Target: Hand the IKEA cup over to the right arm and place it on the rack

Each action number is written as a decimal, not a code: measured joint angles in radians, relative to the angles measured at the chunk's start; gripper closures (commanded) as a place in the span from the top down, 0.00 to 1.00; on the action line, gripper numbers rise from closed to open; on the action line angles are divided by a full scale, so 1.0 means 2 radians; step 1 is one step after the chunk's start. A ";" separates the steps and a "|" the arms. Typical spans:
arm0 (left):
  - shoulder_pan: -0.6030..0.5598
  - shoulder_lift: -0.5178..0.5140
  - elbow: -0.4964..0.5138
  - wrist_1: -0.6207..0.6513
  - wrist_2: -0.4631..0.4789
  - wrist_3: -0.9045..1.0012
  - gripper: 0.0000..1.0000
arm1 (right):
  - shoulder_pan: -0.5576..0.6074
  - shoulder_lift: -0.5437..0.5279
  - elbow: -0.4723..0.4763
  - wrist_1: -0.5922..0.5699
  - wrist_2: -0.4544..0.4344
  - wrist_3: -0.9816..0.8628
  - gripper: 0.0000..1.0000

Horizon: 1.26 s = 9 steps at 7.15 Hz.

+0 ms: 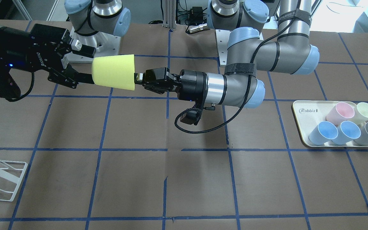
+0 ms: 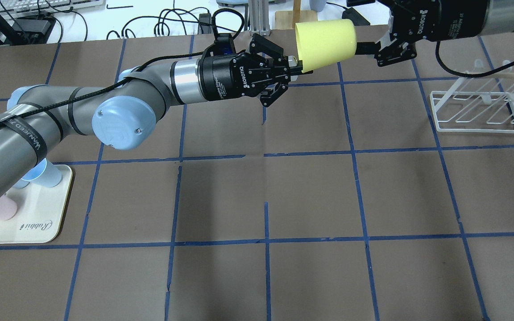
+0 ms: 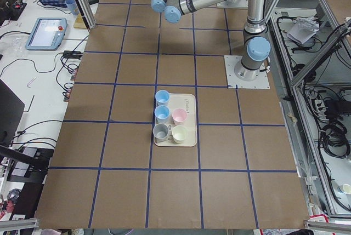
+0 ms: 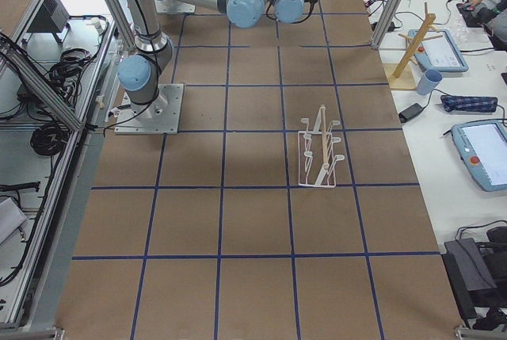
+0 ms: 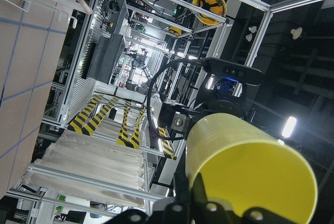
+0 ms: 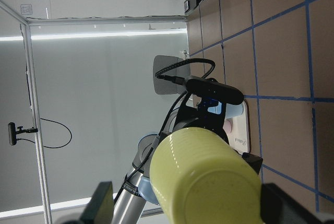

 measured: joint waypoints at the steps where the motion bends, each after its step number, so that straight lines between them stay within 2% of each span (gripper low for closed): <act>1: -0.001 0.000 0.000 0.000 0.000 0.000 0.00 | 0.000 0.002 0.000 -0.003 -0.001 0.000 1.00; 5: -0.003 0.002 0.000 0.000 -0.049 -0.003 0.00 | 0.000 0.006 0.003 -0.022 -0.003 0.002 1.00; 8: -0.015 -0.003 0.001 0.013 -0.054 -0.001 0.00 | 0.000 0.003 0.004 -0.021 -0.002 0.005 0.98; 9: -0.016 -0.004 0.000 0.015 -0.054 -0.002 0.00 | 0.000 0.002 0.004 -0.021 -0.002 0.006 0.85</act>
